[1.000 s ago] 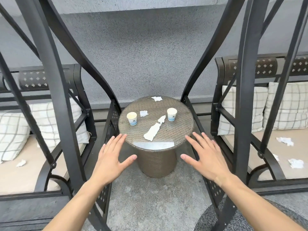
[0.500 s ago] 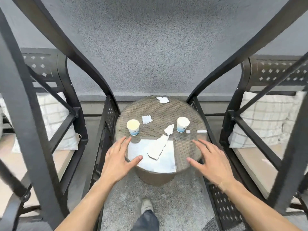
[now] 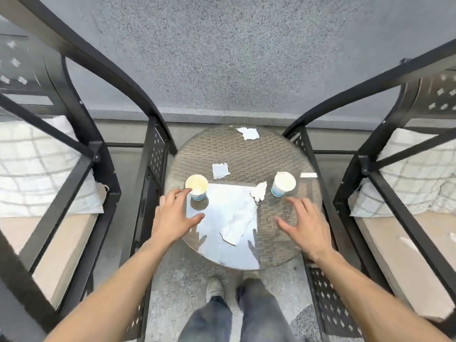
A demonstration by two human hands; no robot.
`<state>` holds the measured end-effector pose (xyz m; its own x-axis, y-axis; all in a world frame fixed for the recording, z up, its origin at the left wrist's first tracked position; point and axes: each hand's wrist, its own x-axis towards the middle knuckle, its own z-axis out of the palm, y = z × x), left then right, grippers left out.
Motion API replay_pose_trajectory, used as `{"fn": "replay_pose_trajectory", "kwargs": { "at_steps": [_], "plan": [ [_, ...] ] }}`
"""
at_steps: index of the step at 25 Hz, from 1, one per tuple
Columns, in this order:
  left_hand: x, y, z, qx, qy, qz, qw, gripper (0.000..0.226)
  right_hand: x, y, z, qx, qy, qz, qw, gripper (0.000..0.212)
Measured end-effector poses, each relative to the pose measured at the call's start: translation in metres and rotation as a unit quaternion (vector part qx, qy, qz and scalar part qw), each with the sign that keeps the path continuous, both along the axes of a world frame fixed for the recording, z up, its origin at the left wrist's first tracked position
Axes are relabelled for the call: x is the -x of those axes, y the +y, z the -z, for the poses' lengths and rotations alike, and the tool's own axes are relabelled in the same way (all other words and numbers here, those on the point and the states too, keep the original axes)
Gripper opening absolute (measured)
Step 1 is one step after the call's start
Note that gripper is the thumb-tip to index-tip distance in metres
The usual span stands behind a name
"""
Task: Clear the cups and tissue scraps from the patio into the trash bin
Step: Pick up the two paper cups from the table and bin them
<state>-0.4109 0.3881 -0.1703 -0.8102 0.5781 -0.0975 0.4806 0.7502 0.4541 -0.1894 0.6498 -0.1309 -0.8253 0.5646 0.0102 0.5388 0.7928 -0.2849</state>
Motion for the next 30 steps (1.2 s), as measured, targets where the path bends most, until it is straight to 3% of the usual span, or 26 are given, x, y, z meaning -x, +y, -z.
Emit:
{"fn": "replay_pose_trajectory", "kwargs": {
  "at_steps": [6,12,15,18,20,26,30],
  "plan": [
    [0.040,0.032,0.022,0.055,-0.055,-0.047,0.996,0.098,0.044,0.059,0.035,0.045,-0.119,0.052,0.991,0.079],
    [0.052,0.074,0.040,0.095,-0.088,-0.055,0.990,0.113,0.084,0.107,0.065,0.049,-0.201,0.010,0.978,0.095],
    [0.059,0.090,0.047,0.132,-0.080,-0.052,0.987,0.104,0.100,0.120,0.078,0.077,-0.220,-0.024,0.972,0.090],
    [0.051,0.094,0.049,0.157,-0.059,-0.058,0.984,0.075,0.105,0.125,0.081,0.077,-0.202,-0.074,0.974,0.059],
    [0.036,0.092,0.045,0.121,-0.057,-0.097,0.986,0.065,0.105,0.121,0.075,0.071,-0.181,-0.108,0.975,0.060],
    [-0.026,0.053,0.017,0.037,-0.058,-0.199,0.978,0.074,0.116,0.074,0.052,0.062,-0.100,-0.255,0.960,0.067],
    [-0.085,-0.003,0.001,-0.012,-0.049,-0.307,0.950,0.075,0.132,0.014,0.042,0.046,-0.109,-0.379,0.918,0.069]
  ]
}}
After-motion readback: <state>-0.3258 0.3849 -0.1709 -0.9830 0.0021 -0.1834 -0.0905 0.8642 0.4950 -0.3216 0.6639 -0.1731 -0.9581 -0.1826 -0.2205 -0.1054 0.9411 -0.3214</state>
